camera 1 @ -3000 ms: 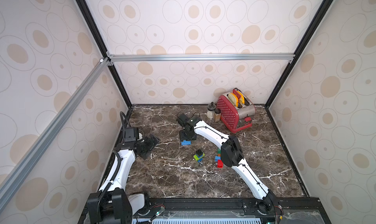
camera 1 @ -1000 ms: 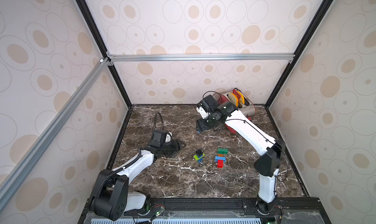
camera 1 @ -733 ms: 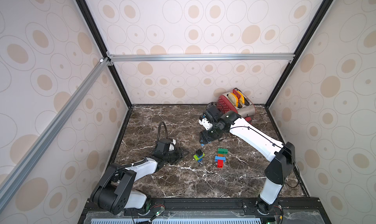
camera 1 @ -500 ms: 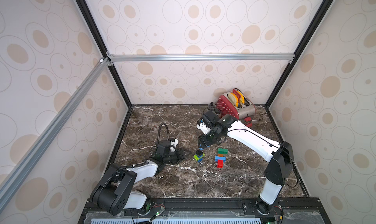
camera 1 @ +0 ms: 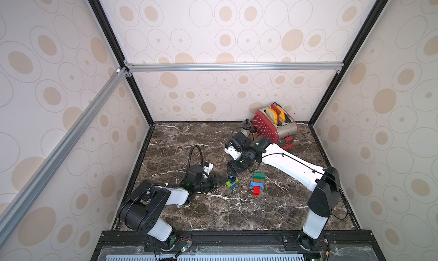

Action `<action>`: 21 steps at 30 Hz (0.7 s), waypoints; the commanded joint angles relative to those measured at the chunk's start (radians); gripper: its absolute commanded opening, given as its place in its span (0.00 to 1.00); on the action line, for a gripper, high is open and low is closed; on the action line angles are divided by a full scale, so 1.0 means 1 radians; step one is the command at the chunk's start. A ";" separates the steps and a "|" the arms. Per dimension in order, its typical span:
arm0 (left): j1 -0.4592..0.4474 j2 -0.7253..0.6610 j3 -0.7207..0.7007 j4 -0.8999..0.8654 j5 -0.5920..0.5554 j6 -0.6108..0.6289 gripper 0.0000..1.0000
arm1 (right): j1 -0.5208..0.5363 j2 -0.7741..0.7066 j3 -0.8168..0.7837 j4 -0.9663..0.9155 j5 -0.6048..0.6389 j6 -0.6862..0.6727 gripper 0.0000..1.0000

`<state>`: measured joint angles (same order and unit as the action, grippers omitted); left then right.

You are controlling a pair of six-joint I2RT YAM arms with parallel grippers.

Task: Assemble the letter f with lego
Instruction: Assemble the lego brick with the lego brick.

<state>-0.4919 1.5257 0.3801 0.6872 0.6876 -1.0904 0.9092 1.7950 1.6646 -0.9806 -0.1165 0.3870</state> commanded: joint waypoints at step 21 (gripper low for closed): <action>-0.029 0.031 -0.024 0.112 -0.001 -0.024 0.44 | 0.032 0.038 -0.079 0.000 0.024 -0.017 0.57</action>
<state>-0.5076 1.5421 0.3618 0.7486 0.6888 -1.1042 0.9329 1.8179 1.6012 -0.9798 -0.0986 0.3763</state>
